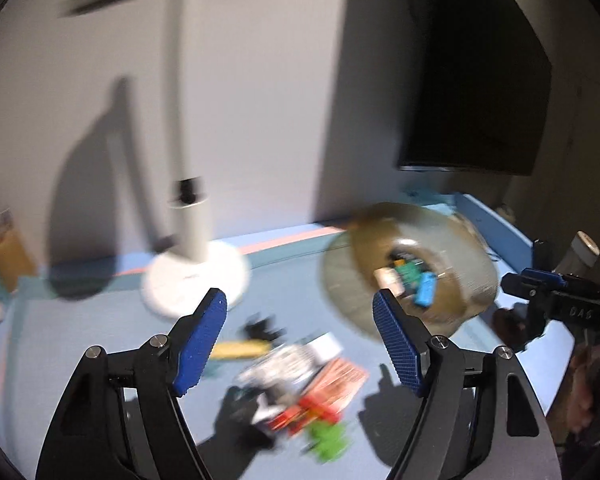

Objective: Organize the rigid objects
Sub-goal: 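Carry keychain and blue lighter over the bowl and open both tools, then return both tools to the pile, approaching black ball toy and lime figure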

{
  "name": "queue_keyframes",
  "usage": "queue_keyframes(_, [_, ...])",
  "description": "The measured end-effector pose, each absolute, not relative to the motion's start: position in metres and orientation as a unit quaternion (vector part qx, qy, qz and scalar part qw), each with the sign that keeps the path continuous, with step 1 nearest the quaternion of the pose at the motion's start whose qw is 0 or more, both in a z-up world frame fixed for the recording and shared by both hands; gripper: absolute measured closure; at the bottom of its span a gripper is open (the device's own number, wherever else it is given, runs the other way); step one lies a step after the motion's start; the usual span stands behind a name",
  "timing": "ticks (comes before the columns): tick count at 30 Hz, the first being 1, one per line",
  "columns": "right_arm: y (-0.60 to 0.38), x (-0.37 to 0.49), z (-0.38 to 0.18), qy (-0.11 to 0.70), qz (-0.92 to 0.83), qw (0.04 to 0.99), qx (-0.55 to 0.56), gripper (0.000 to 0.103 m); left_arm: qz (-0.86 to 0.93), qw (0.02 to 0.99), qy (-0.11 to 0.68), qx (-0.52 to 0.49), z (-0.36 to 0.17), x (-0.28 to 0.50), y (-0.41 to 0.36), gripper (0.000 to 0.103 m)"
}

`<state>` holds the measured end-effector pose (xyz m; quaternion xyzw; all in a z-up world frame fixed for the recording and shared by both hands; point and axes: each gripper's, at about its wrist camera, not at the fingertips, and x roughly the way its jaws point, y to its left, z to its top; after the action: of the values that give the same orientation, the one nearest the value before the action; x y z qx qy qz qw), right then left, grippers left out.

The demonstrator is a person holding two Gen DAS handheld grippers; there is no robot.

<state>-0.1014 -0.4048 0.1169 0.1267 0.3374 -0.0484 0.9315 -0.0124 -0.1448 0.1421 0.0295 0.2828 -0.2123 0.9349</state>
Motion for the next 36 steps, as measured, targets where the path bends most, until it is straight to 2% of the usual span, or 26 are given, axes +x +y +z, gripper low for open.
queue_keyframes(3, [-0.365,-0.101,0.112,0.347,-0.011,0.93,0.122,0.041,-0.184,0.937,0.296,0.008,0.135,-0.02,-0.101,0.029])
queue_keyframes(8, [-0.313,-0.095,0.087,0.371,0.025,0.921,0.115,0.041,-0.137,0.929,0.343,-0.028,0.091,-0.02,-0.039,0.029])
queue_keyframes(13, [-0.298,-0.073,0.034,0.393,0.024,0.912,0.115,0.041,-0.109,0.91,0.399,-0.031,0.023,-0.007,-0.023,0.029])
queue_keyframes(16, [-0.301,-0.067,0.009,0.4,0.022,0.908,0.118,0.041,-0.112,0.904,0.411,-0.039,0.0,-0.005,-0.02,0.029])
queue_keyframes(20, [-0.305,-0.063,-0.018,0.403,0.035,0.905,0.135,0.041,-0.121,0.91,0.396,-0.037,0.002,-0.007,-0.024,0.029])
queue_keyframes(31, [-0.285,-0.084,-0.004,0.363,0.127,0.918,0.099,0.037,-0.148,0.904,0.401,-0.032,0.003,-0.012,-0.029,0.029])
queue_keyframes(33, [-0.275,-0.089,-0.002,0.363,0.151,0.916,0.081,0.034,-0.157,0.9,0.406,-0.024,0.003,-0.013,-0.034,0.029])
queue_keyframes(35, [-0.264,-0.086,-0.004,0.373,0.162,0.911,0.065,0.023,-0.176,0.894,0.411,-0.022,0.004,-0.014,-0.04,0.029])
queue_keyframes(36, [-0.259,-0.085,-0.005,0.379,0.16,0.91,0.056,0.022,-0.188,0.891,0.413,-0.03,0.005,-0.015,-0.042,0.029])
